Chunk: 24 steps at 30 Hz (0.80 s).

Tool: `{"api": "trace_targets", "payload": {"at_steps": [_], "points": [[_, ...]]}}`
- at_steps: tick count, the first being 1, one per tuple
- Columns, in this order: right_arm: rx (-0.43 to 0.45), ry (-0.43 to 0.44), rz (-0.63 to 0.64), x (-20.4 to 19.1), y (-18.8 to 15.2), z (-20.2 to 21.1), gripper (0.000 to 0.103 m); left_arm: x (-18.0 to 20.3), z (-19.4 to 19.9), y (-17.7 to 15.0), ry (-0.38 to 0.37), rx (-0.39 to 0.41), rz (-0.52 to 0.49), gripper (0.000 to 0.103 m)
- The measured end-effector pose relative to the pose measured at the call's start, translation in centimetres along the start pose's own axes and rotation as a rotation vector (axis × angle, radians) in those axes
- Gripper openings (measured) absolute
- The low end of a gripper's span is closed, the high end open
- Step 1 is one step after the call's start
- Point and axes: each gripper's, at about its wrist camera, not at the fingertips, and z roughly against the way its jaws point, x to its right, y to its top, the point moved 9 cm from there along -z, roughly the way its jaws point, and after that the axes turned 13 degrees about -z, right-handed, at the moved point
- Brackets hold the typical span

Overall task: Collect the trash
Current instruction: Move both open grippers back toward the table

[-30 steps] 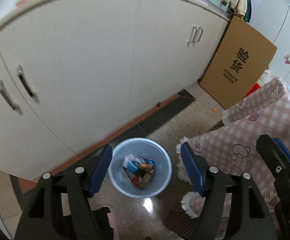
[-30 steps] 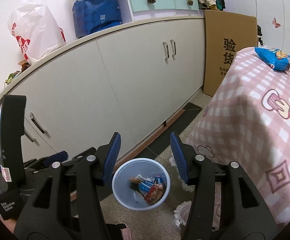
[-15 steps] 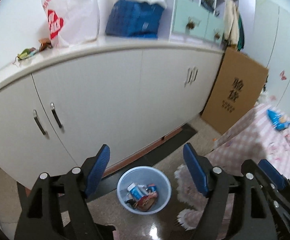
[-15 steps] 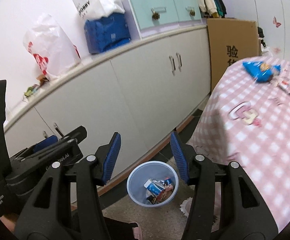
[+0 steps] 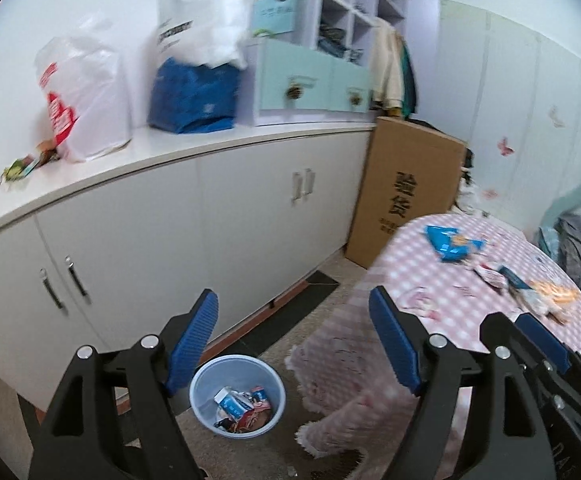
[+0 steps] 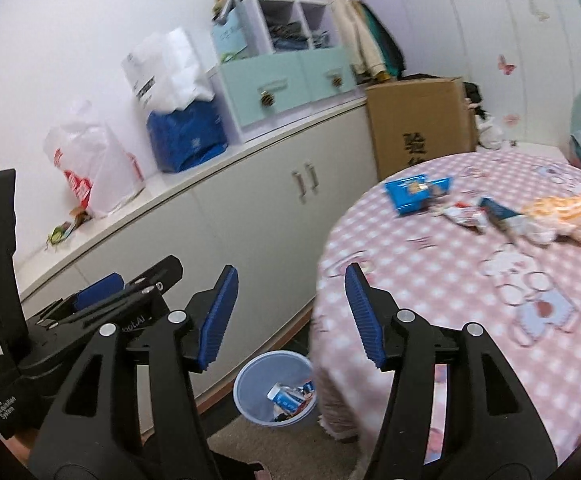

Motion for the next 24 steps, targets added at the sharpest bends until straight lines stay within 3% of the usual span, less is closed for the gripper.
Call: {"api": "trace_targets", "payload": {"at_steps": [12,24], "points": [[0.076,-0.065,-0.082,6.7,2.6,4.9,0.056,8.0,1.5,1.4,-0.083,0.017,-0.111,0.078],[0.099,-0.157,-0.154,13.9,4.3,6.4,0.058,15.0,-0.7,1.1,-0.217,-0.059,-0.192,0.078]]}}
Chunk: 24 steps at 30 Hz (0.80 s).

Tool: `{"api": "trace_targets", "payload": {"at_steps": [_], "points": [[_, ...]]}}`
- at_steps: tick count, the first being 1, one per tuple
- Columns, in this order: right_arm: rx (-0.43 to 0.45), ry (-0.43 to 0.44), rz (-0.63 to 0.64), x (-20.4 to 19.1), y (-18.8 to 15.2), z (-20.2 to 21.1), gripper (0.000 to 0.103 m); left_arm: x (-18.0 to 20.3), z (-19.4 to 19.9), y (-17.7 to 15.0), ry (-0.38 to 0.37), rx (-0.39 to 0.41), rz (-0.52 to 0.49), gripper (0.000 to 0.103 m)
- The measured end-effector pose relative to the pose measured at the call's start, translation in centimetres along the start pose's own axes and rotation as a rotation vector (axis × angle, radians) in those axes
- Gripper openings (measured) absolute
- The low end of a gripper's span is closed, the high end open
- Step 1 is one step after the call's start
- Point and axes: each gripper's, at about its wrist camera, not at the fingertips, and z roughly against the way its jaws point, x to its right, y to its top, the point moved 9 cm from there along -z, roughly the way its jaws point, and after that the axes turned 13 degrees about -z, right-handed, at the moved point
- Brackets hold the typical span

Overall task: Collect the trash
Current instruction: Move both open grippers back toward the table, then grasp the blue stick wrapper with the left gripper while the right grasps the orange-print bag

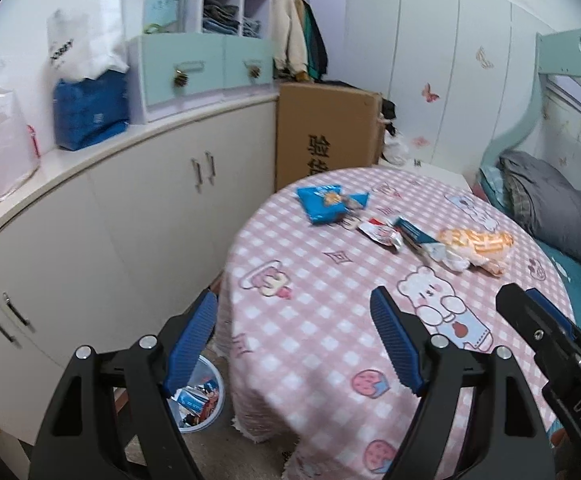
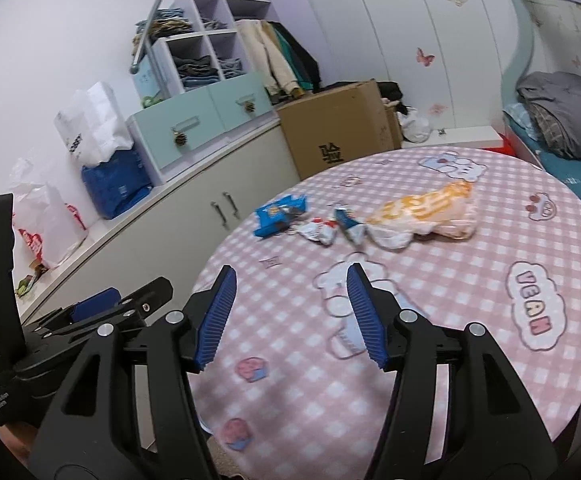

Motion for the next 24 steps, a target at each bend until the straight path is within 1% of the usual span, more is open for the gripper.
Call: {"api": "trace_targets", "payload": {"at_steps": [8,15,18,21,24], "points": [[-0.008,-0.09,-0.026,4.8,1.2,-0.9,0.06,3.2,-3.5,-0.4,-0.07,-0.084,-0.037,0.078],[-0.023,-0.144,-0.044,7.9,2.2,-1.7,0.06,4.4,-6.6,-0.7,-0.131,-0.145,-0.025,0.078],[-0.029,-0.162,-0.053,9.0,2.8,-2.3,0.06,5.1,-7.8,-0.3,-0.157,-0.162,-0.022,0.078],[-0.037,-0.186,-0.07,10.1,3.6,-3.0,0.061,6.2,-8.6,0.8,-0.186,-0.159,-0.019,0.078],[-0.021,-0.234,-0.08,11.5,4.7,-3.5,0.067,8.4,-9.4,2.1,-0.246,-0.161,-0.038,0.078]]}}
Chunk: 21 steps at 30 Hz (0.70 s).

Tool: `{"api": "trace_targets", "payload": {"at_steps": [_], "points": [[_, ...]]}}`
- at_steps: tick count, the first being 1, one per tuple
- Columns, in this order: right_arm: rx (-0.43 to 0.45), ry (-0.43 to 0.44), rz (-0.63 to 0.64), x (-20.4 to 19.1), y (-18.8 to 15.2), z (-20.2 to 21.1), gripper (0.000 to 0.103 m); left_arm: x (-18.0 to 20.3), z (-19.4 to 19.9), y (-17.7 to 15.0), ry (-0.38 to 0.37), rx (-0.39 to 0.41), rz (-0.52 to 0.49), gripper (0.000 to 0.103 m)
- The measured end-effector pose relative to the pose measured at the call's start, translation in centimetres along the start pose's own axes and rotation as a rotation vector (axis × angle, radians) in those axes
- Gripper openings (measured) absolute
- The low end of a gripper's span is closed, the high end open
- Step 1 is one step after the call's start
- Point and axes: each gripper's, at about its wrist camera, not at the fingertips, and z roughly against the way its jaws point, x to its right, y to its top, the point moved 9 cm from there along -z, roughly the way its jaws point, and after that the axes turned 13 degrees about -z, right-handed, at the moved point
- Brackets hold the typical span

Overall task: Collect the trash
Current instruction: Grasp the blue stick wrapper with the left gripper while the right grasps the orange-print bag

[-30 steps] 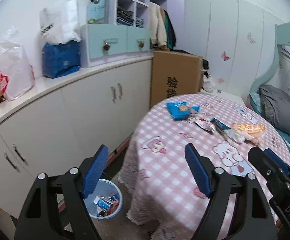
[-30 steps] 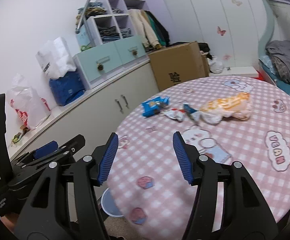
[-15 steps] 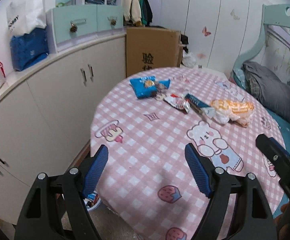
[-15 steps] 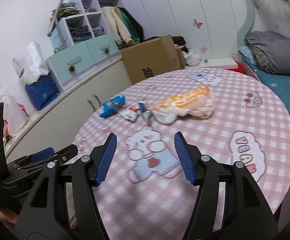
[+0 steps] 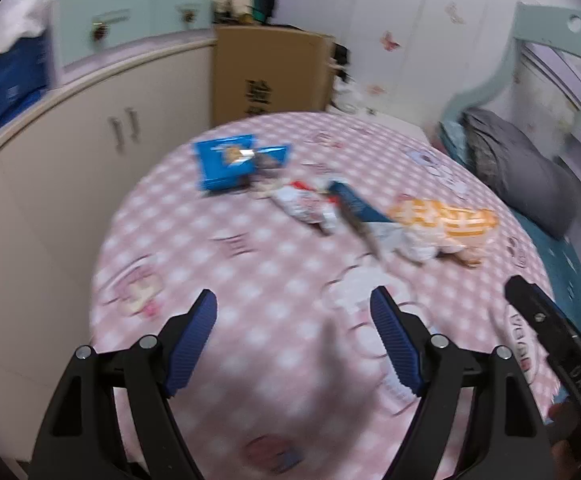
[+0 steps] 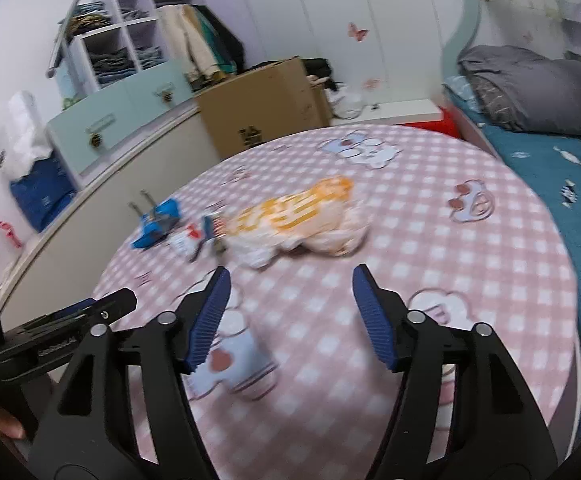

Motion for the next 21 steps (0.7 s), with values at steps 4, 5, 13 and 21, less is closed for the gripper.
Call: {"api": "trace_targets", "payload": {"at_steps": [4,5,13,21], "points": [[0.019,-0.029,-0.023,1.3,1.3,-0.5,0.072,2.6,-2.0,2.2,-0.08,-0.016,0.006,0.078],[0.025,-0.038,-0.031,1.7,1.7,-0.7,0.073,3.0,-2.6,2.9,-0.072,-0.015,0.002,0.078],[0.01,-0.009,-0.121,3.3,4.2,-3.3,0.077,3.8,-7.0,5.4,-0.042,-0.038,0.004,0.069],[-0.07,0.034,-0.233,3.7,4.5,-7.3,0.077,3.3,-8.8,5.9,-0.069,-0.067,0.024,0.031]]}}
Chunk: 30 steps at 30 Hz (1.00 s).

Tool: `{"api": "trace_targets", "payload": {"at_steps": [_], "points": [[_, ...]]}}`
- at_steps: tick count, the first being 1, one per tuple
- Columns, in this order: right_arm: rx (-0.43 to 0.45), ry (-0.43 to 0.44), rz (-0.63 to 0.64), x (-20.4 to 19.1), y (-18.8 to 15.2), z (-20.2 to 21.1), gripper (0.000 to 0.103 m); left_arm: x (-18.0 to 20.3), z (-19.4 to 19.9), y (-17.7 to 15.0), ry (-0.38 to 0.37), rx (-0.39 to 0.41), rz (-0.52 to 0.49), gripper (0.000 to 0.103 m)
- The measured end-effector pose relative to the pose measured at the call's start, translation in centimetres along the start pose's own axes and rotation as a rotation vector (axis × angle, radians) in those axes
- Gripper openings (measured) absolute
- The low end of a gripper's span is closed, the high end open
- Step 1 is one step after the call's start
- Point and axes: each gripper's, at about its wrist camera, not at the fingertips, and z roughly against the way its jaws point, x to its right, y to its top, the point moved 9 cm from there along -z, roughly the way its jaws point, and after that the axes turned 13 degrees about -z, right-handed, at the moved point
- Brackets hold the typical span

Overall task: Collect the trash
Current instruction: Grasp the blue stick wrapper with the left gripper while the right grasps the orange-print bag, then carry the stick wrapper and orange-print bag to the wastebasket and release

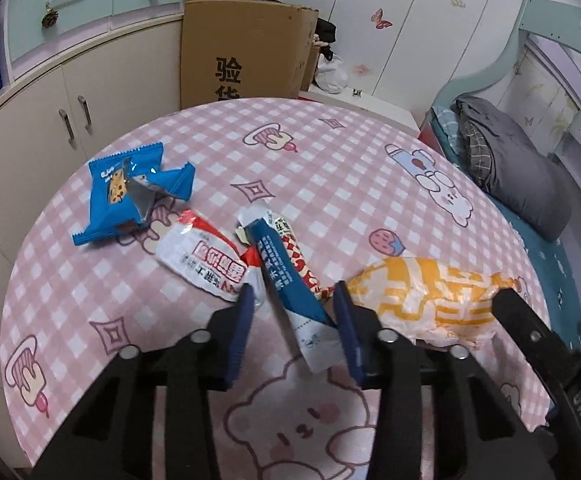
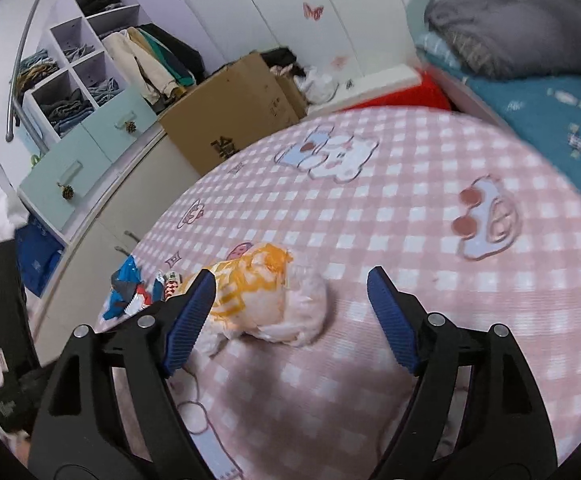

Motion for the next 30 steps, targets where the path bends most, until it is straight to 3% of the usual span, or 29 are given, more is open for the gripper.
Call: {"api": "trace_targets", "payload": {"at_steps": [3,5,6,10,15,19,25,30], "points": [[-0.041,0.019,-0.007,-0.1,0.0,-1.0,0.077,0.1,0.2,-0.1,-0.017,0.005,0.008,0.012],[-0.053,0.028,-0.007,-0.2,0.0,-1.3,0.06,0.2,0.5,-0.2,-0.038,0.018,0.01,0.01],[-0.058,0.045,-0.005,-0.4,0.0,-1.3,0.046,0.2,0.6,-0.2,-0.044,0.022,0.011,0.01],[-0.018,0.039,0.043,-1.0,-0.1,-0.3,0.034,0.4,1.9,-0.4,-0.074,0.052,0.006,0.008],[0.105,0.031,0.101,-2.5,0.4,3.1,0.033,0.3,4.8,-0.5,-0.13,0.101,0.021,0.008],[0.148,0.038,0.144,-4.3,0.0,5.5,0.033,-0.3,7.5,-0.8,-0.155,0.14,0.03,0.008],[0.153,0.083,0.224,-8.6,-2.9,7.9,0.033,-2.8,12.3,-2.2,-0.134,0.209,0.052,0.008],[0.113,0.14,0.309,-13.6,-7.3,8.0,0.033,-7.0,16.0,-4.8,-0.067,0.251,0.092,0.008]]}}
